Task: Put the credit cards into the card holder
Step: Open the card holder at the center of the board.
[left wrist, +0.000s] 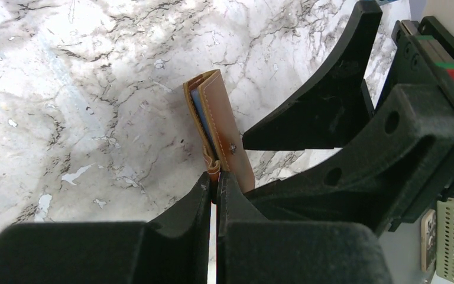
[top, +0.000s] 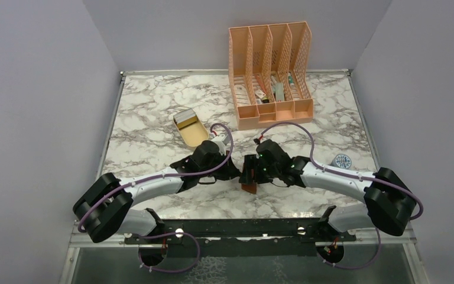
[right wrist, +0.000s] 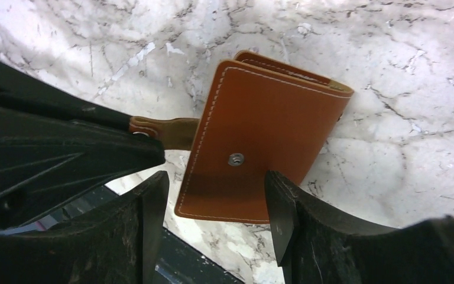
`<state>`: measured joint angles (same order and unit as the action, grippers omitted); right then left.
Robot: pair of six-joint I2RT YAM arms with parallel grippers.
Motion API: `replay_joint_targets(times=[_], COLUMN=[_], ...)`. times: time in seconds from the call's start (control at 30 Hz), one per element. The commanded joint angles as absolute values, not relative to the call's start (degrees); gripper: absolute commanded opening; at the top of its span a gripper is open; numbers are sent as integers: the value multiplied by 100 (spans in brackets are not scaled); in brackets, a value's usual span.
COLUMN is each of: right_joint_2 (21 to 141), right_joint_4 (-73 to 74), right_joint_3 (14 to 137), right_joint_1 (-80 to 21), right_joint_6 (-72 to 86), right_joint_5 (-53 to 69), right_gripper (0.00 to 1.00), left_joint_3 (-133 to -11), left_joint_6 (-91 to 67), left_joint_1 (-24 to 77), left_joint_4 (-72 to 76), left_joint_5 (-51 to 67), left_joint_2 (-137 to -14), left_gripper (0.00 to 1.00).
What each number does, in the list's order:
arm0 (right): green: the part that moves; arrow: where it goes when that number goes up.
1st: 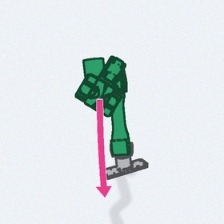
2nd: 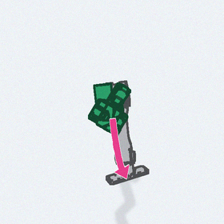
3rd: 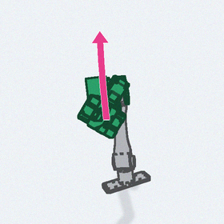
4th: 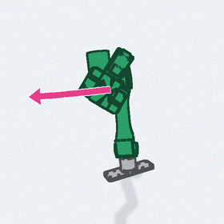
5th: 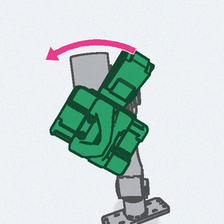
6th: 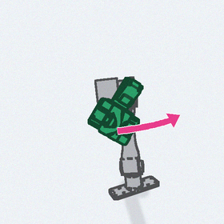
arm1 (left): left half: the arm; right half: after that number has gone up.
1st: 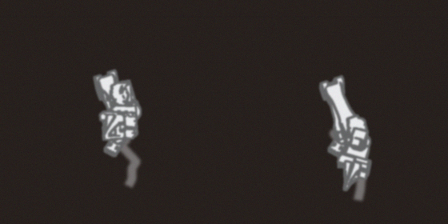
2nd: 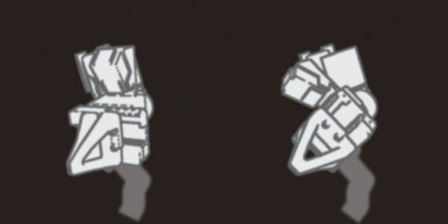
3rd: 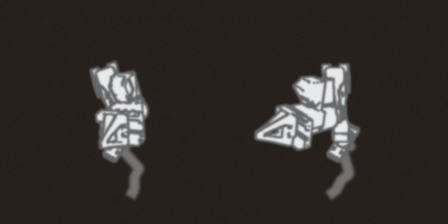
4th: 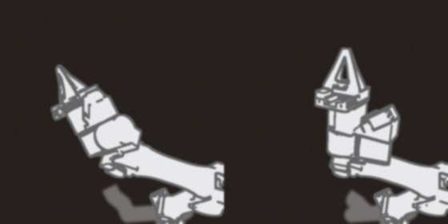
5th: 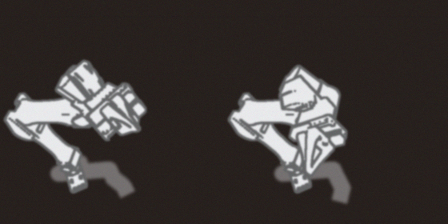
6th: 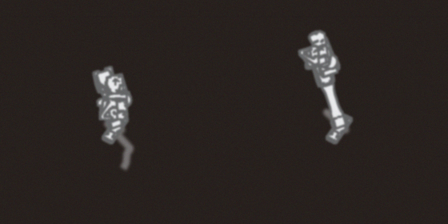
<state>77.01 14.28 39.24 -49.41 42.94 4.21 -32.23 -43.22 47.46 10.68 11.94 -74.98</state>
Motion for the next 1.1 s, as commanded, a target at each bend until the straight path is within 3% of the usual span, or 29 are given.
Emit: replay_joint_targets(times=[0.0,0.17,0.43,0.8,1.07], right_joint_2=[7446,7548,7540,7236,7251], right_joint_4=[1393,1643,2338,2847,3218], right_joint_3=[4067,4106,4289,4233,4234], right_joint_1=[-5017,-5019,-5019,-5018,-5006], right_joint_6=[4257,4308,4416,4429,4542], right_joint_5=[558,272,-513,-1060,-1695], right_gripper=[62,61,44,43,28], left_joint_3=[-3423,-3479,-3558,-3436,-3127], left_joint_6=[-4396,-4365,-4140,-3768,-3691], left_joint_1=[4745,4746,4745,4730,4656], left_joint_4=[1169,1073,662,125,117], left_joint_5=[1380,1345,1103,651,563], left_joint_2=[-7338,-7330,-7177,-7012,-6973], left_gripper=[0,0,0,0,0])
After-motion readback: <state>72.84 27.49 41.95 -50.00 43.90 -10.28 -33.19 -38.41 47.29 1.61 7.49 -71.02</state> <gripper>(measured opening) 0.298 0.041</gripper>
